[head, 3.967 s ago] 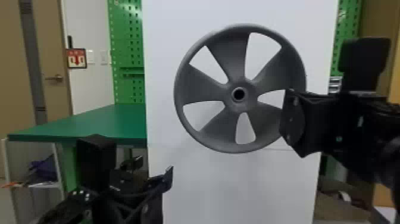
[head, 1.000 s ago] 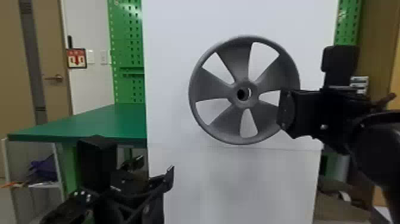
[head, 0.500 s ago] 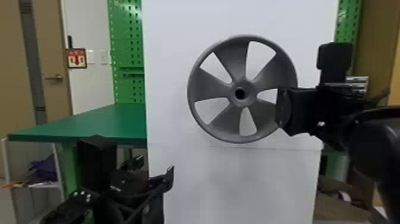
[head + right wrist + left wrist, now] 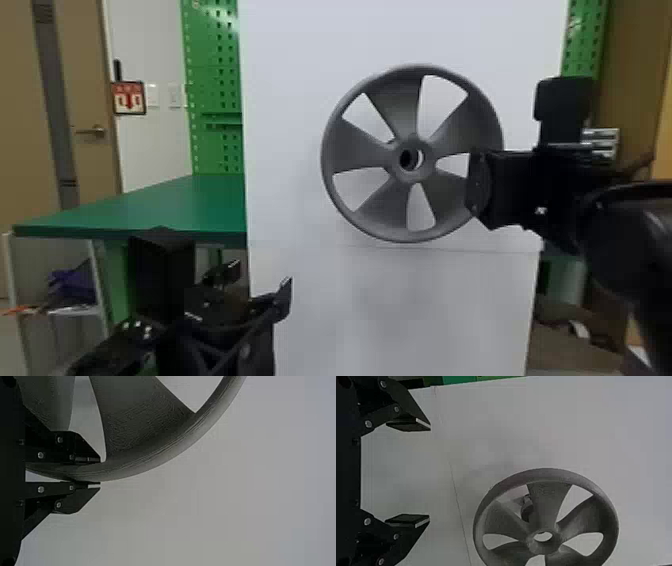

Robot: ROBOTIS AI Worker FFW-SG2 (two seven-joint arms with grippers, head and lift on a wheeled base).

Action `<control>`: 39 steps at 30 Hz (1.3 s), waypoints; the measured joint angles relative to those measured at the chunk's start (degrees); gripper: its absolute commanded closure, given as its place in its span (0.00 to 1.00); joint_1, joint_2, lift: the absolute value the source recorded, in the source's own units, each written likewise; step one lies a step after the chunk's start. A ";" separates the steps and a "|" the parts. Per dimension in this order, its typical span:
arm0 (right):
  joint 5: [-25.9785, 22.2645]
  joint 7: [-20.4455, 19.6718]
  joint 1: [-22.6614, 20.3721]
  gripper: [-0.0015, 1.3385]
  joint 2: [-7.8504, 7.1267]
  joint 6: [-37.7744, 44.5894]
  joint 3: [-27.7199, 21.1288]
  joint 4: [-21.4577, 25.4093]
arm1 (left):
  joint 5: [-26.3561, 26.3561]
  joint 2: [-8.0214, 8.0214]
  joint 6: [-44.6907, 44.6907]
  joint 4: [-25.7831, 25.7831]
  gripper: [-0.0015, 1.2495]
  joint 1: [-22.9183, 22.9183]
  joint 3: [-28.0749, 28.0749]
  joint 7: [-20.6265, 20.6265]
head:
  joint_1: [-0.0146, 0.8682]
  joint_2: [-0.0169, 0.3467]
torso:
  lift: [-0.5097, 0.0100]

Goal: Hold the wheel and insert it

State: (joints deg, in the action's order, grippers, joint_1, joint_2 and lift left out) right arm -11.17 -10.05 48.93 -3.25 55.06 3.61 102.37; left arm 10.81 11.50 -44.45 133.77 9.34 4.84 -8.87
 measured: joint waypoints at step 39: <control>1.98 1.01 2.64 0.87 0.48 -3.82 1.49 -6.77 | 0.09 0.01 0.24 -0.18 0.35 -0.03 0.17 0.00 | 0.22 0.32 | 0.03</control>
State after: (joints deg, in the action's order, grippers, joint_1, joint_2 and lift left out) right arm -9.20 -9.04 51.57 -2.77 51.24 5.10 95.60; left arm 10.90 11.51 -44.21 133.59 9.32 5.00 -8.87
